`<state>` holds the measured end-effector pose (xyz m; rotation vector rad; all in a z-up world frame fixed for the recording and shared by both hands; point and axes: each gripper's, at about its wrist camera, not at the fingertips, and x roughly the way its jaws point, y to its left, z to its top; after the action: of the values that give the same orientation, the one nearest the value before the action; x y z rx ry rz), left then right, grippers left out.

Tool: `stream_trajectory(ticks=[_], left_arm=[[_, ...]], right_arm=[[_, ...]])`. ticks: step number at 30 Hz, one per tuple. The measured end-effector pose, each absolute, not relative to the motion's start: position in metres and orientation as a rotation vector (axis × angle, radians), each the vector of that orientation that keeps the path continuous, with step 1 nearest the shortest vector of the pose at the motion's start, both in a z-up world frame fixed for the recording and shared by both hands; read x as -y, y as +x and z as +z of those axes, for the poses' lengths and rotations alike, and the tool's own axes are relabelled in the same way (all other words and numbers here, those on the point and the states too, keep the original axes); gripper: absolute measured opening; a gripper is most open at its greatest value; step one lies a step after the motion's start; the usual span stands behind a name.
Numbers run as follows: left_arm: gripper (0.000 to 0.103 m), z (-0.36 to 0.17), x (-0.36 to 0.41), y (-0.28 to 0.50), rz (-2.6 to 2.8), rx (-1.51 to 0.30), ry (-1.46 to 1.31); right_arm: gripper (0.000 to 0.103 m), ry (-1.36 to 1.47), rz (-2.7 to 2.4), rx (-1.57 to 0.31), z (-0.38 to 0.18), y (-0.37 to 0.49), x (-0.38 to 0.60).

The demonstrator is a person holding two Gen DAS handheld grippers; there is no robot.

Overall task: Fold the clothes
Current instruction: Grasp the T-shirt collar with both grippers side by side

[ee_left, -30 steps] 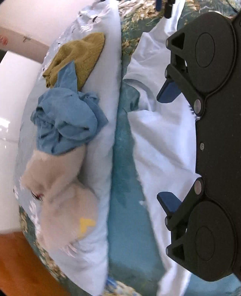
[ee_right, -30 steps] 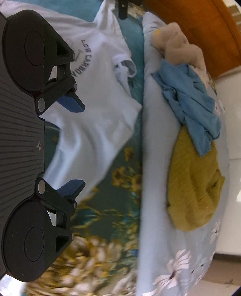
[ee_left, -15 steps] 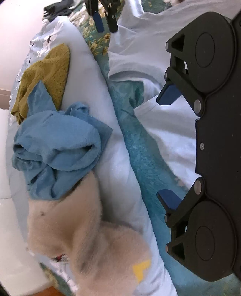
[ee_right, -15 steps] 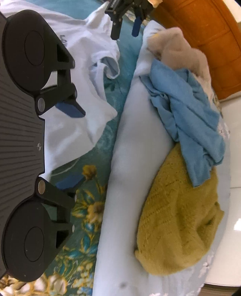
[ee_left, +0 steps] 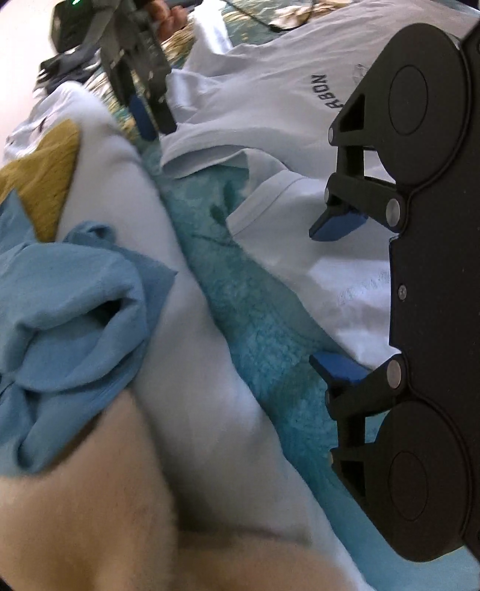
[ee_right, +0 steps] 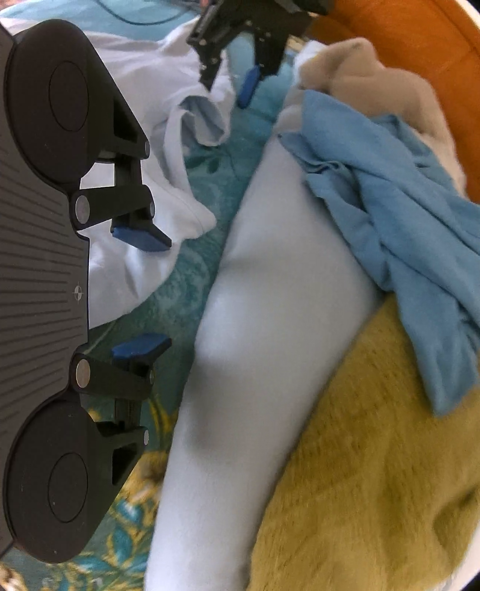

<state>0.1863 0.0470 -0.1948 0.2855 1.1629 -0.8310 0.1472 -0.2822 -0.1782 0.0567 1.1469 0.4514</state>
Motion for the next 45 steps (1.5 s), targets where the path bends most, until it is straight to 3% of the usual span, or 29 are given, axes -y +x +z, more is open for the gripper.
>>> stream_trajectory(ticks=[3,5,7,11,13,19,27,37,45], left_arm=[[0.057,-0.195,-0.047,0.191,-0.876,-1.172,0.276],[0.044,-0.195,-0.045,0.192,-0.892,-1.173,0.281],[0.025,-0.193,-0.041,0.19,-0.918,-1.171,0.295],[0.016,-0.196,-0.031,0.177,-0.978,-1.175,0.343],[0.01,-0.196,-0.031,0.174,-0.979,-1.173,0.338],[0.006,-0.182,-0.035,0.161,-0.82,-1.077,0.368],[0.006,-0.16,-0.038,0.145,-0.583,-0.898,0.481],[0.008,-0.196,-0.025,0.163,-0.518,-0.936,0.524],[0.014,-0.193,-0.025,0.167,-0.514,-0.929,0.543]], right_arm=[[0.044,0.034,0.479,-1.158,-0.178,0.145,0.279],[0.039,0.02,0.497,-1.164,-0.177,0.143,0.276],[0.03,0.006,0.515,-1.171,-0.177,0.141,0.274],[0.021,-0.022,0.55,-1.183,-0.175,0.136,0.269],[0.011,-0.037,0.568,-1.189,-0.175,0.134,0.267],[0.005,-0.08,0.557,-1.174,-0.166,0.129,0.254],[0.003,-0.18,0.413,-0.975,-0.136,0.12,0.253],[0.003,-0.193,0.324,-1.06,-0.173,0.153,0.232],[0.005,-0.169,0.291,-1.092,-0.182,0.157,0.232]])
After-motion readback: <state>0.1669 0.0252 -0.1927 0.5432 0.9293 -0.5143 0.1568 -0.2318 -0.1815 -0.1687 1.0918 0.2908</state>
